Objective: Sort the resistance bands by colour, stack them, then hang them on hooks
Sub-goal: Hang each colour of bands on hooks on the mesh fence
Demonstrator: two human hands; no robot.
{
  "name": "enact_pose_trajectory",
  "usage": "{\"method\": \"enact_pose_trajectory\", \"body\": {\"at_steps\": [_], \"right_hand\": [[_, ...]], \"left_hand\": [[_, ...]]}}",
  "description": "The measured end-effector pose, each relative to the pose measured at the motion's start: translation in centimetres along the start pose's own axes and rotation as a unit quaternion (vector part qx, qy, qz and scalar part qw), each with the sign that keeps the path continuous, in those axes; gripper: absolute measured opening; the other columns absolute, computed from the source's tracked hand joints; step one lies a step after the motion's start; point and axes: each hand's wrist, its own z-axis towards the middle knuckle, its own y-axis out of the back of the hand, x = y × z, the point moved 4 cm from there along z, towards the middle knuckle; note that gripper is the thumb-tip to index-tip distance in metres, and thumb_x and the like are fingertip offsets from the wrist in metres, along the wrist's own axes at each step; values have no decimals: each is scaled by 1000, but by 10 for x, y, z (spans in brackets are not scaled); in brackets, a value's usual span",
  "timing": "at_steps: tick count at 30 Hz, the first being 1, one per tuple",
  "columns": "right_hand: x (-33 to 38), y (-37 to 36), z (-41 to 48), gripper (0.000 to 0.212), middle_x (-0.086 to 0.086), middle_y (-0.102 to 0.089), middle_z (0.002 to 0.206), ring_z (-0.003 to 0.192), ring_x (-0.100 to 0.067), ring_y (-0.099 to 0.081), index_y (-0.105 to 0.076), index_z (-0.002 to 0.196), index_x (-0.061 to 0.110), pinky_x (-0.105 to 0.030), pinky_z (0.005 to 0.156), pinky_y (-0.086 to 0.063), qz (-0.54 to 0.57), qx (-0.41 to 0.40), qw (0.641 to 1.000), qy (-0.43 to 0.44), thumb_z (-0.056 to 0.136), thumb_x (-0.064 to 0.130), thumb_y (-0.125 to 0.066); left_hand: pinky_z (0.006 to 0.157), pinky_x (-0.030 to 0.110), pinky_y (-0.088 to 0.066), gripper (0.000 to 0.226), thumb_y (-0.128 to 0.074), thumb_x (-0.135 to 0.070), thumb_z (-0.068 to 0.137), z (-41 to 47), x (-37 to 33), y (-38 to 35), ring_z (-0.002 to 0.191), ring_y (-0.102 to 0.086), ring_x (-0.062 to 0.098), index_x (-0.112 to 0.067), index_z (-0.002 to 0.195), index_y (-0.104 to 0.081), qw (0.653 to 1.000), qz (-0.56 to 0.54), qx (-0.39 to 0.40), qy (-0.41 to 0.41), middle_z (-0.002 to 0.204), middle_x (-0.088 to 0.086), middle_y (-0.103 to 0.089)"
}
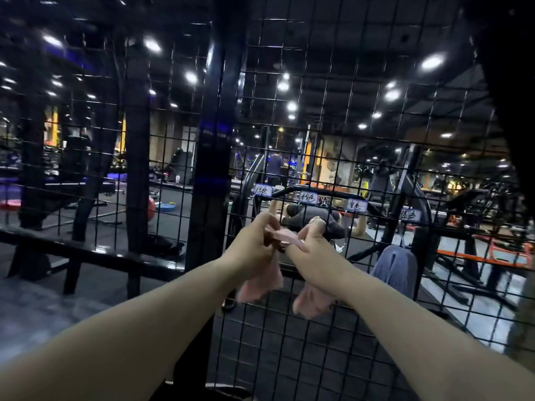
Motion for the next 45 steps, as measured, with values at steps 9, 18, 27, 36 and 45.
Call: {"method": "enact_pose_trajectory", "body": {"at_steps": [9,18,27,36,45], "right_hand": [[-12,10,40,32,2,-55,87,71,-11,-51,-42,113,14,-30,62,-42,61,-43,997,-28,95,36,-56],[-33,-6,65,30,-7,-59,110,96,-23,-57,-50,121,22,-33,73,-41,22,-65,997,-24,99,43,-46],[-44,-15,75,26,-10,-57,115,104,-30,-55,-54,120,21,-33,82,-39,49,-134,989,-45,103,36,-42],[-52,-19,82,27,-12,-56,116,103,-32,-55,-52,120,21,-36,80,-39,54,-143,985,-81,104,34,-35],[-55,-24,83,34,-9,-59,112,101,-31,-57,-51,126,23,-39,79,-44,56,-150,983,-88,104,42,-32]], "left_hand": [[65,34,-53,18,-50,-18,97,37,-3,5,78,-62,15,-27,109,-60,982,179,-36,-39,95,-2,-66],[73,35,-53,18,-57,-10,94,66,12,-8,85,-66,21,-18,96,-74,983,184,2,-6,92,5,-71],[72,30,-48,15,-56,-19,95,83,13,-19,83,-60,22,-17,97,-70,979,203,-7,-30,91,3,-66],[72,38,-58,19,-58,-9,90,93,19,-28,79,-66,21,-20,90,-73,975,223,22,-3,86,2,-70],[76,40,-55,15,-54,-6,88,97,22,-32,86,-65,28,-8,93,-68,983,181,34,10,90,12,-69]]}}
